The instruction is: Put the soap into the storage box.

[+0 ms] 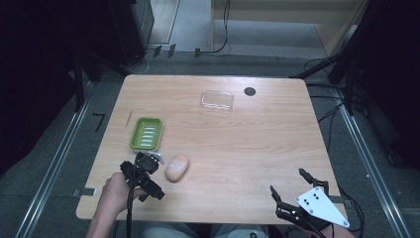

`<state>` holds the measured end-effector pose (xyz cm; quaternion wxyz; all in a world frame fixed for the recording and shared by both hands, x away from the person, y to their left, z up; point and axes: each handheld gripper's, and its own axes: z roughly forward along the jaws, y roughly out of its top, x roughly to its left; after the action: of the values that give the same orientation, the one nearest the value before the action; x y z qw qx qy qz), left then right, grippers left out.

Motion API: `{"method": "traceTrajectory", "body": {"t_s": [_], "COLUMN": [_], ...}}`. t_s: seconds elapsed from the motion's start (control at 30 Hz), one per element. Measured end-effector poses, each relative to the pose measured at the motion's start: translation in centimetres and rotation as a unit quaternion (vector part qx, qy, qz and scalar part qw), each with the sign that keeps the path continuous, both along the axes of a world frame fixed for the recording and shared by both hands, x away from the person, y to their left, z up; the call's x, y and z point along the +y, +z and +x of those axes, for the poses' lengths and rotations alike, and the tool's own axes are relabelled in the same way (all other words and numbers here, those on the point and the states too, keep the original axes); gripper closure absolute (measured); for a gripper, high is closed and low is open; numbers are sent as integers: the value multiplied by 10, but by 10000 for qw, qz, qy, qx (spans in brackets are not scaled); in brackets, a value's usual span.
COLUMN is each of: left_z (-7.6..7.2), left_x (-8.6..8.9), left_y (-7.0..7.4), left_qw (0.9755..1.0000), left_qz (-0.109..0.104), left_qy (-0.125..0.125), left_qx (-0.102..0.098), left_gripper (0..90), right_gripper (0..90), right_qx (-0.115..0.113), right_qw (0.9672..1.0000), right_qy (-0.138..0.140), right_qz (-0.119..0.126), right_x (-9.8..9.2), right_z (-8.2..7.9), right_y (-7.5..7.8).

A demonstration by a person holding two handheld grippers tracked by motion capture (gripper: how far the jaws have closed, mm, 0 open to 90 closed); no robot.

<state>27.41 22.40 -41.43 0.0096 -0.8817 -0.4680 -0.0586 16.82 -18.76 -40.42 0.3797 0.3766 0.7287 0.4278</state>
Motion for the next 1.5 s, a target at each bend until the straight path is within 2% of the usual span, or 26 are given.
{"method": "traceTrajectory", "body": {"t_s": [0.5,0.8,0.97,1.27,1.37,1.5], "left_z": [18,32,39,50,53,58], "left_x": [-19,-31,-38,-48,-49,-50], "left_y": [0,-3,-5,-11,-14,-18], "left_qw": [9998,9997,9996,9996,9996,9997], "left_qz": [-57,-189,-215,-177,-163,-171], "left_qy": [-161,-157,-146,-191,-180,-132], "left_qx": [84,45,103,88,156,143], "left_gripper": [0,0,0,0,0,0], "right_gripper": [133,133,133,133,133,133], "right_qx": [-3,3,-3,2,1,-2], "right_qw": [10000,10000,10000,10000,10000,10000], "right_qy": [-2,-16,-13,-11,-18,-18], "right_qz": [10,16,14,20,27,29], "right_x": [-1,-1,-1,-1,-1,-2], "right_z": [0,0,1,0,0,0], "right_y": [0,0,0,0,0,0]}}
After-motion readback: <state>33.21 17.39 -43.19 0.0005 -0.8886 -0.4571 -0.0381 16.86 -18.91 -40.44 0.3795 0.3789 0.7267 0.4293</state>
